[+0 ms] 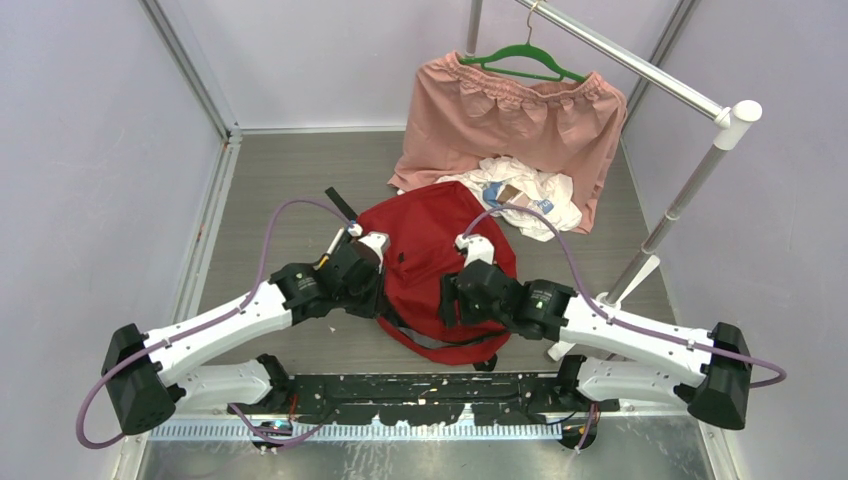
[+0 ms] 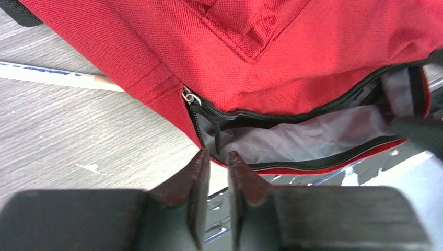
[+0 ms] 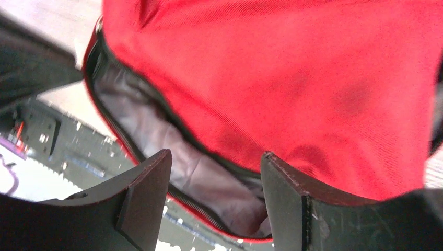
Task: Pack the student bag
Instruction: Zip the student bag at the center of the board.
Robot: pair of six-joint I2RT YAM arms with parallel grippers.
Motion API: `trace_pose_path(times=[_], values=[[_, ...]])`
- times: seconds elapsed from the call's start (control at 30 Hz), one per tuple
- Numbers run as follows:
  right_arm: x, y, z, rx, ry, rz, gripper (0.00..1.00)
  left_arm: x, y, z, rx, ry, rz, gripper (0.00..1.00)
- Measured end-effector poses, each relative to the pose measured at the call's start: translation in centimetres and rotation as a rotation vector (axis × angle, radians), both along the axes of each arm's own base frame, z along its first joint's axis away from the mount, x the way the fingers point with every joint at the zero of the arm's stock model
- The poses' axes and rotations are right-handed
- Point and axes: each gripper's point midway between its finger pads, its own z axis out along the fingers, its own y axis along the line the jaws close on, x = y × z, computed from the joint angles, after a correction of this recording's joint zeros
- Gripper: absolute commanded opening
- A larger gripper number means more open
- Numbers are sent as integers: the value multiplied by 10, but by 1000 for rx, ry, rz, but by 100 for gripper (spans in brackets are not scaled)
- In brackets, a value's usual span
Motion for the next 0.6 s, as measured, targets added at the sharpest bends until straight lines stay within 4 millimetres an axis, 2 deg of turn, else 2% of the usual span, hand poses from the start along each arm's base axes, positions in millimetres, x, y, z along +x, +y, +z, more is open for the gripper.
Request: trace_pose_path(times=[0.07, 0.23, 0.4, 0.5, 0.6], values=[[16, -7, 3, -28, -36, -56, 69, -1, 2, -4, 8, 5, 1, 1], [39, -8, -13, -185, -75, -66, 71, 0, 4, -5, 17, -2, 7, 0], [38, -8, -37, -303, -52, 15, 71, 2, 6, -3, 17, -15, 15, 0], [36, -5, -31, -272, -63, 44, 72, 2, 7, 2, 5, -29, 19, 0], [29, -4, -15, -181, -98, 63, 74, 2, 9, 8, -10, -48, 25, 0]])
